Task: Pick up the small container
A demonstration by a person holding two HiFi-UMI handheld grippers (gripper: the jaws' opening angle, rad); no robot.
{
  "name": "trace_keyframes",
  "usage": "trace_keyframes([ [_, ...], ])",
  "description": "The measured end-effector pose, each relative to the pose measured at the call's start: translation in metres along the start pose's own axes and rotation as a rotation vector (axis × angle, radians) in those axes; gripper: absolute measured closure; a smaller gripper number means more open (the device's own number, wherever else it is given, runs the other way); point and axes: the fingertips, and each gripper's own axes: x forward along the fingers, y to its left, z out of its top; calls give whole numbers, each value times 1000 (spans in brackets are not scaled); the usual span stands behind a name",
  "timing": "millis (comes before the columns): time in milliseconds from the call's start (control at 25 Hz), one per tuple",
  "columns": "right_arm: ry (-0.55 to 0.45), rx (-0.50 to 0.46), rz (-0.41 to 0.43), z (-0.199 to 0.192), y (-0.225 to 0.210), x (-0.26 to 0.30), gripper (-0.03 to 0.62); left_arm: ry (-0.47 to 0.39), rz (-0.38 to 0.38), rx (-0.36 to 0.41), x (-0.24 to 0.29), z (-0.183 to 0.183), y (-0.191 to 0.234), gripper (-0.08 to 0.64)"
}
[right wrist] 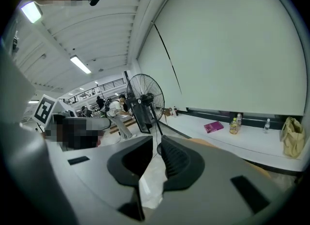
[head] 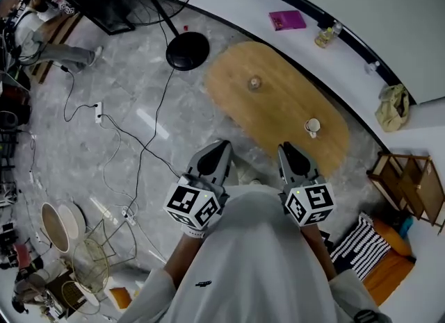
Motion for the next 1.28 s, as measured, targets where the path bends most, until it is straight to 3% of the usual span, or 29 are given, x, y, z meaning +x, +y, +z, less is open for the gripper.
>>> trace_keyframes([
  [120, 3, -5, -11, 15, 8, 29, 534, -13, -10, -7, 8, 21, 28, 541],
  [320, -3, 73, -12, 34, 23, 73, 545, -16, -45, -17, 20, 45, 69, 541],
  [800, -23, 69, -113, 58, 49, 161, 551, -5, -133, 3, 32, 85, 167, 541],
  [1040, 31, 9, -162, 56, 51, 164, 551, -1, -153, -49, 33, 80, 184, 541],
  [1280, 71, -56, -160, 66, 49, 170, 551, -33, -146, -85, 34, 84, 190, 541],
])
